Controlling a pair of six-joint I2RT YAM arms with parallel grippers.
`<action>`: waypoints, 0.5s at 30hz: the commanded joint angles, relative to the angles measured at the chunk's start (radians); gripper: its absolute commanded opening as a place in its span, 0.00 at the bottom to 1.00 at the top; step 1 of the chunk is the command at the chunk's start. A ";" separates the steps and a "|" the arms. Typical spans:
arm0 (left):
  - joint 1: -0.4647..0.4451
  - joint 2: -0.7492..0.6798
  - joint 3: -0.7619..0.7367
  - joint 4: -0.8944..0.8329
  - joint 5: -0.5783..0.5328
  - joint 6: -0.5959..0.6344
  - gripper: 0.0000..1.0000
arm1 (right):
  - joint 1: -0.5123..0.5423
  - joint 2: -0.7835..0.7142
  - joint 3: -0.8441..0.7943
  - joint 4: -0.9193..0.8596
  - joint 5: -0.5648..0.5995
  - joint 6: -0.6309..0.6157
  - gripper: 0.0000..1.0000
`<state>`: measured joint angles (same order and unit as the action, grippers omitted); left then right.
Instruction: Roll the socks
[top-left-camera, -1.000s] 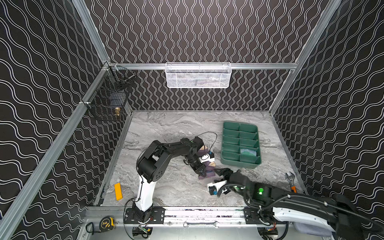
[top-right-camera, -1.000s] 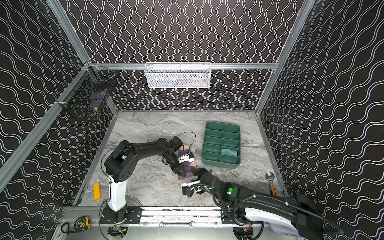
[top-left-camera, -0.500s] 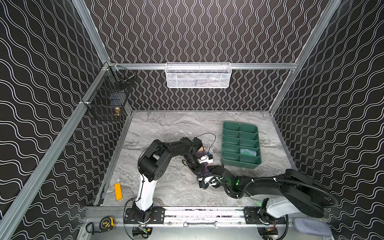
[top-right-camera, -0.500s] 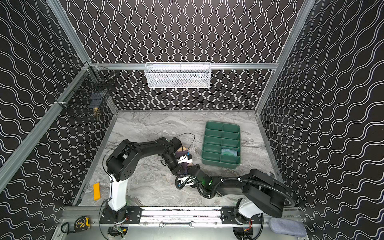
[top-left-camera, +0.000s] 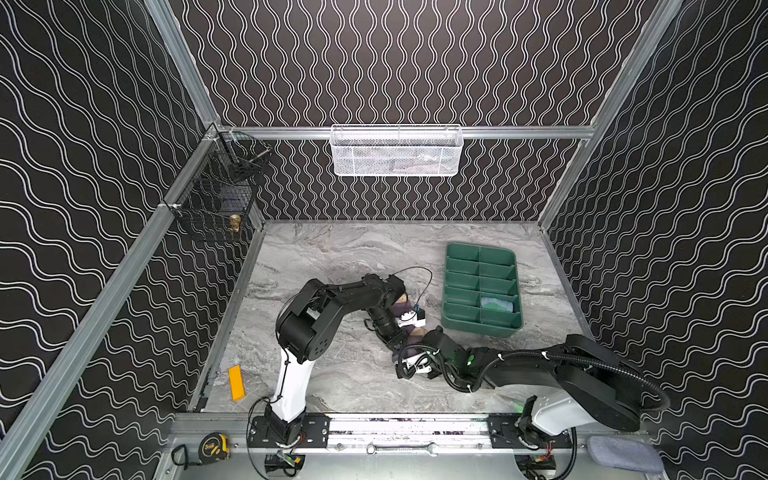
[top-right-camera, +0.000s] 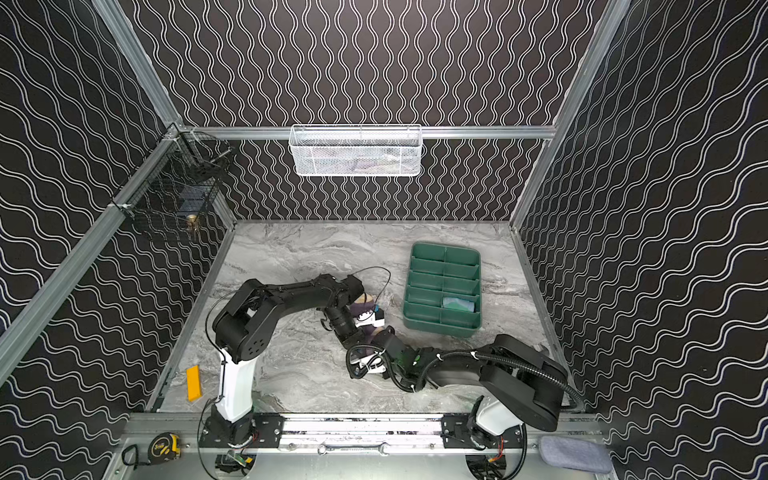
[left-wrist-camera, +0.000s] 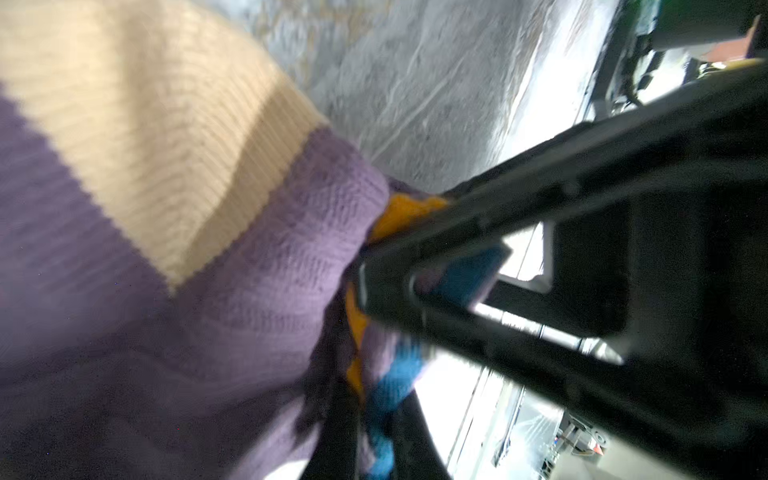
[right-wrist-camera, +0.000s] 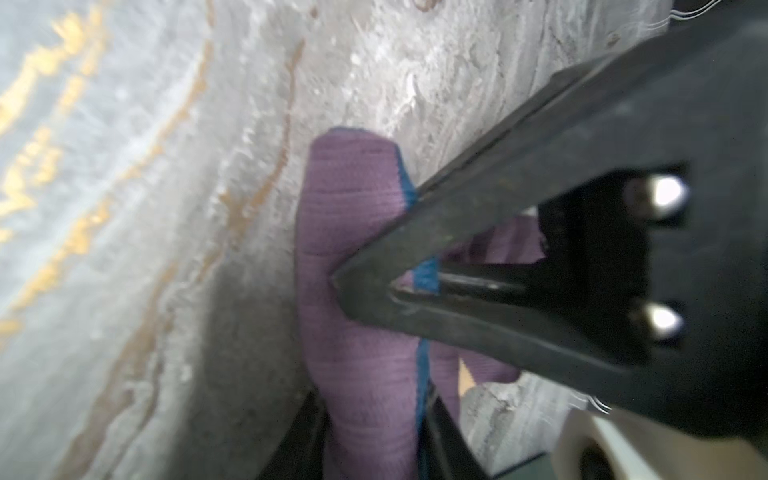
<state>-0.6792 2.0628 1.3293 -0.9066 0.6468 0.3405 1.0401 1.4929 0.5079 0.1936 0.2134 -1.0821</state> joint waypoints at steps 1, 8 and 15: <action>0.002 0.008 -0.001 -0.018 -0.322 -0.023 0.05 | 0.003 0.009 0.003 -0.170 -0.081 0.074 0.14; 0.000 -0.078 -0.006 0.015 -0.357 -0.033 0.30 | 0.004 0.032 0.068 -0.351 -0.146 0.125 0.00; 0.000 -0.322 -0.071 0.134 -0.496 -0.061 0.48 | -0.014 0.032 0.177 -0.633 -0.257 0.203 0.00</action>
<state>-0.6804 1.8069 1.2686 -0.8455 0.2817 0.3000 1.0298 1.5211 0.6674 -0.1314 0.0685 -0.9272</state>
